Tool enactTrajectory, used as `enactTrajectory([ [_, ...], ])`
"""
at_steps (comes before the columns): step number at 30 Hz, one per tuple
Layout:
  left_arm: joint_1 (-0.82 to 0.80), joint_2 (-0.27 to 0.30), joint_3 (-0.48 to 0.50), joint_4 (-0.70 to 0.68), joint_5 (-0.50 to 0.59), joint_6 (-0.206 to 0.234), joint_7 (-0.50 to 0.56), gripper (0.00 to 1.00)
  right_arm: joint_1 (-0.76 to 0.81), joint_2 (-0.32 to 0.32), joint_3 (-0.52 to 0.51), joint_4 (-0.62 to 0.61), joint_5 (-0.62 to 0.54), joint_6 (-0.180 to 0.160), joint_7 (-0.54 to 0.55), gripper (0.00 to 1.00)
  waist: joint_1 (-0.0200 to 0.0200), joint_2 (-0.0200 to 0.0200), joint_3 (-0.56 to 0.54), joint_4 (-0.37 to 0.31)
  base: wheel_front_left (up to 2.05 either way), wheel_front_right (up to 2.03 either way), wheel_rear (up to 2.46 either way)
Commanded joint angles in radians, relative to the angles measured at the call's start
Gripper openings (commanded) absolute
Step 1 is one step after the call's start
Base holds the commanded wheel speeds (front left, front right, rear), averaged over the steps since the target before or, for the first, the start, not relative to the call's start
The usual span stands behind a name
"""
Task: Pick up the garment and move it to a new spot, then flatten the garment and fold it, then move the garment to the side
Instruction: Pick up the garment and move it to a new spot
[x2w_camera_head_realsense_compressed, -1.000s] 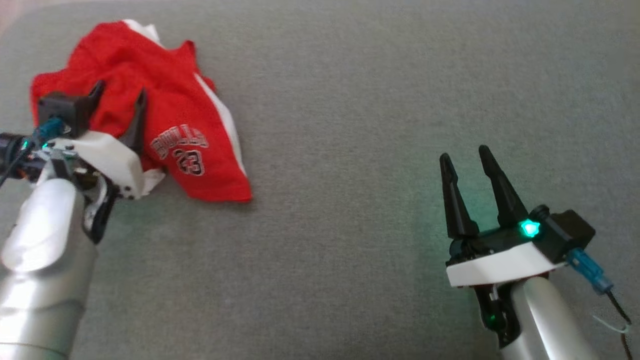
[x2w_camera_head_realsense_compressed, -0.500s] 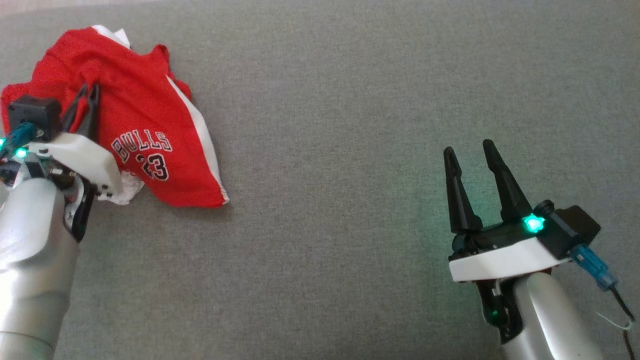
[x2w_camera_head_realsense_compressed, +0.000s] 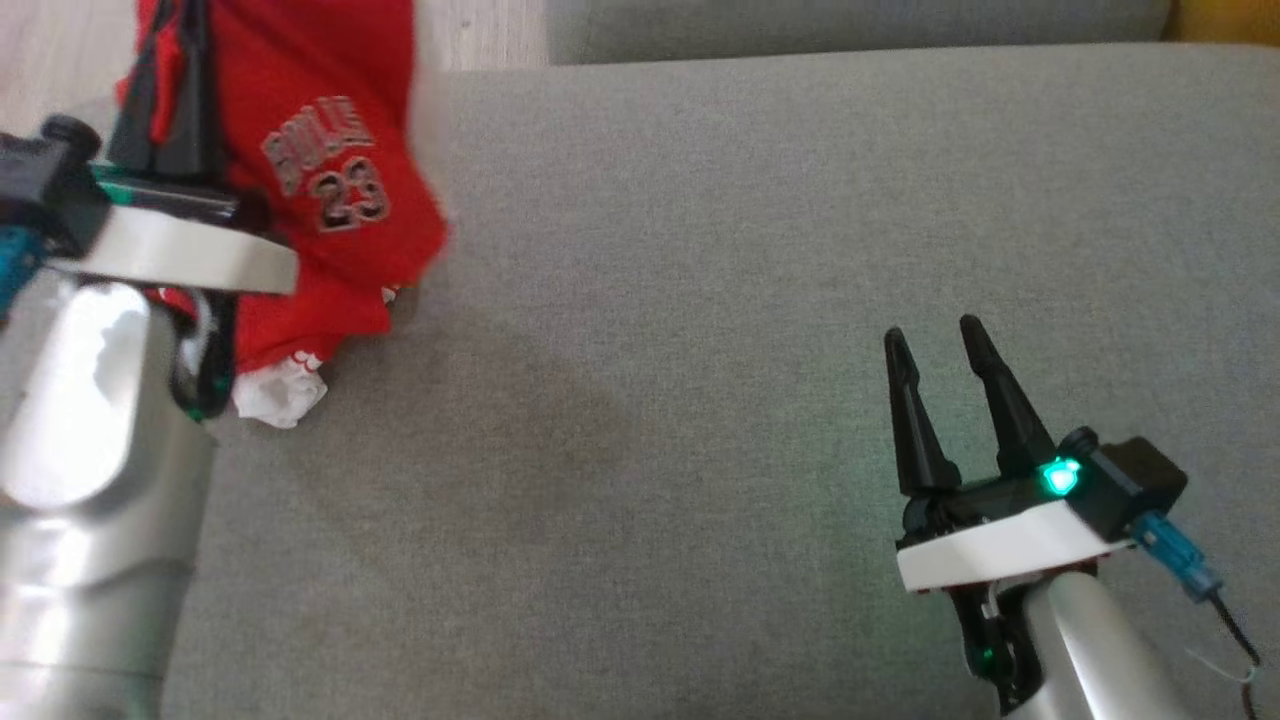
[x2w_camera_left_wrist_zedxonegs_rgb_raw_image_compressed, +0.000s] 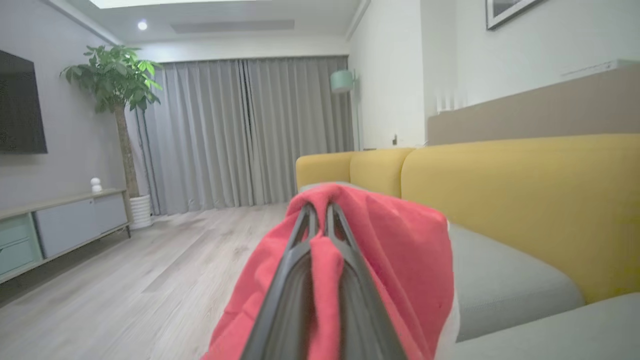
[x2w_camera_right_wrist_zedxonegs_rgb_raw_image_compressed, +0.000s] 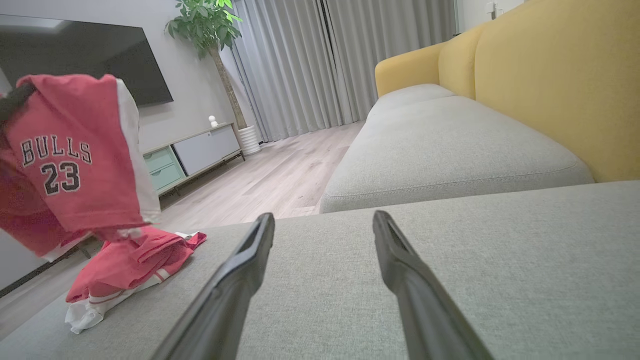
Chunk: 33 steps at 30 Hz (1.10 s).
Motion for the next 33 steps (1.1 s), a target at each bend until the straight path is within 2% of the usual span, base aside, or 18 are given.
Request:
enactTrajectory([
  [1,-0.002,0.023,0.024,-0.058,-0.003,0.007,-0.007,0.0,-0.009,-0.004,0.027,-0.028,0.007,-0.001,-0.011,1.0,0.0001,0.0,-0.01,-0.004,0.0,0.0,0.0],
  [8,0.062,-0.053,-0.054,-0.196,-0.014,0.009,0.055,0.0,-0.017,-0.004,0.03,-0.034,0.012,-0.001,-0.011,1.0,0.0001,0.0,-0.01,-0.04,0.0,0.0,0.0],
  [12,0.071,-0.093,-0.099,-0.235,-0.02,0.008,0.089,0.0,-0.038,-0.004,0.03,-0.051,0.029,-0.001,-0.011,1.0,0.0001,0.0,0.014,-0.092,0.0,0.0,0.0],
  [15,0.064,-0.113,-0.125,-0.237,-0.016,0.007,0.101,0.0,-0.05,-0.004,0.032,-0.058,0.037,-0.001,-0.011,1.0,0.0001,0.0,0.029,-0.123,0.0,0.0,0.0],
  [20,0.037,-0.158,-0.176,-0.206,-0.01,0.005,0.127,0.0,-0.081,-0.004,0.05,-0.071,0.061,-0.001,-0.011,1.0,0.0001,0.0,0.071,-0.223,0.0,0.0,0.0],
  [27,-0.037,-0.219,-0.216,-0.131,-0.01,0.002,0.1,0.0,-0.113,-0.004,0.047,-0.099,0.101,-0.001,-0.011,1.0,0.0001,0.0,0.126,-0.34,0.0,0.0,0.0],
  [28,-0.051,-0.224,-0.222,-0.116,-0.009,0.0,0.092,0.8,-0.115,-0.004,0.045,-0.101,0.104,-0.001,-0.011,1.0,0.0001,0.0,0.13,-0.35,0.0,0.0,0.0],
  [29,-0.063,-0.229,-0.225,-0.101,-0.007,0.002,0.083,1.0,-0.116,-0.004,0.043,-0.103,0.108,-0.001,-0.011,1.0,0.0001,0.0,0.134,-0.358,0.0,0.0,0.0],
  [33,-0.101,-0.235,-0.223,-0.037,0.009,0.015,0.039,1.0,-0.116,-0.004,0.036,-0.108,0.113,-0.001,-0.011,1.0,0.0001,0.0,0.14,-0.369,0.0,0.0,0.0],
])
